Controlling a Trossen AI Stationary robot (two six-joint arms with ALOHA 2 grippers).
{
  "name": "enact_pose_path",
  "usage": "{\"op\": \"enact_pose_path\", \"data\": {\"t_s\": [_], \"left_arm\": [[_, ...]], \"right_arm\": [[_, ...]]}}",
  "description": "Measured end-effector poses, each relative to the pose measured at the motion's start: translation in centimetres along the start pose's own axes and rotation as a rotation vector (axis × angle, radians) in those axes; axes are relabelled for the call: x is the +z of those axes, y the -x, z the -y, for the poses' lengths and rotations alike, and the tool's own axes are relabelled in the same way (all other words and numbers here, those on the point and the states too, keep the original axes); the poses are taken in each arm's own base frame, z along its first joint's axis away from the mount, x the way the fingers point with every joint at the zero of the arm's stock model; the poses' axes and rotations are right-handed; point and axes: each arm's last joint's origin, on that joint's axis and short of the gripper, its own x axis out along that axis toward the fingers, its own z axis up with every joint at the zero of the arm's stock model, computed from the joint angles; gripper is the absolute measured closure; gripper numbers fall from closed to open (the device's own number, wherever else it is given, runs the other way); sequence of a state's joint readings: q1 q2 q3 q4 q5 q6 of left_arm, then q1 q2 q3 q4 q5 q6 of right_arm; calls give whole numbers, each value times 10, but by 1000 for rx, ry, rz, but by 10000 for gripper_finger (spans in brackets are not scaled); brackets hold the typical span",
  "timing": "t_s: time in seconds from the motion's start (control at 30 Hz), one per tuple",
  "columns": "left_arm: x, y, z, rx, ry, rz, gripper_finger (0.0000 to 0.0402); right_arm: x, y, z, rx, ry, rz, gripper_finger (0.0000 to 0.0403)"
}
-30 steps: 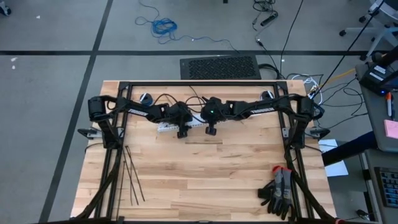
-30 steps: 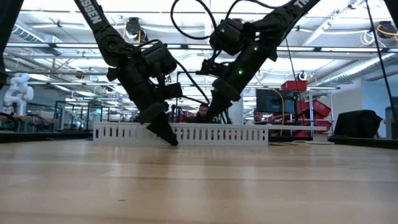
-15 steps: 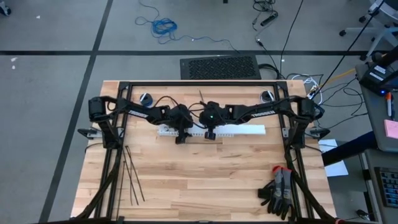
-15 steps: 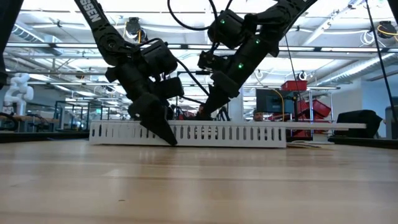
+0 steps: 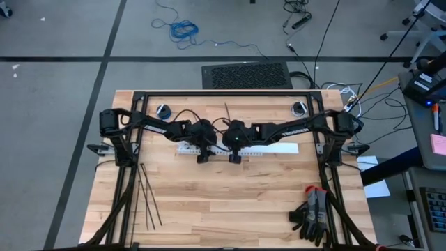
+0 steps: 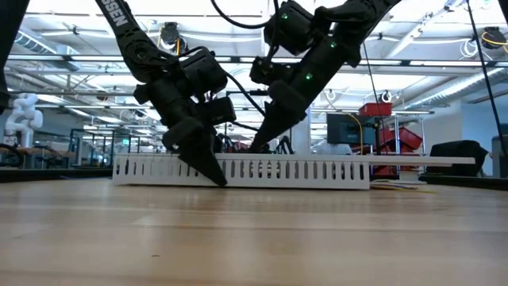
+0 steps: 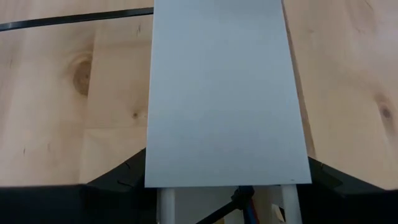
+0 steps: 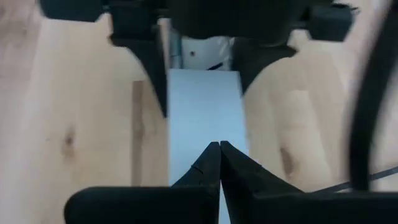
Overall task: Ziptie cables
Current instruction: Close the white cable duct
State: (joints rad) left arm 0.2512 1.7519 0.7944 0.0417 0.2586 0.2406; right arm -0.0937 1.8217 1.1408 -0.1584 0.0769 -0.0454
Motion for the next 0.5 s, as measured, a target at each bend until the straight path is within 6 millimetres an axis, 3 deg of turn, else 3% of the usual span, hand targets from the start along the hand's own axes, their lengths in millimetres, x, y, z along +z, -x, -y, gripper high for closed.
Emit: {"op": "enact_pose_path", "data": {"t_s": [0.5], "left_arm": [[0,0,-1,21,16,-7,159]], "right_arm": [[-16,-31,0,3,-63,-59,403]]}}
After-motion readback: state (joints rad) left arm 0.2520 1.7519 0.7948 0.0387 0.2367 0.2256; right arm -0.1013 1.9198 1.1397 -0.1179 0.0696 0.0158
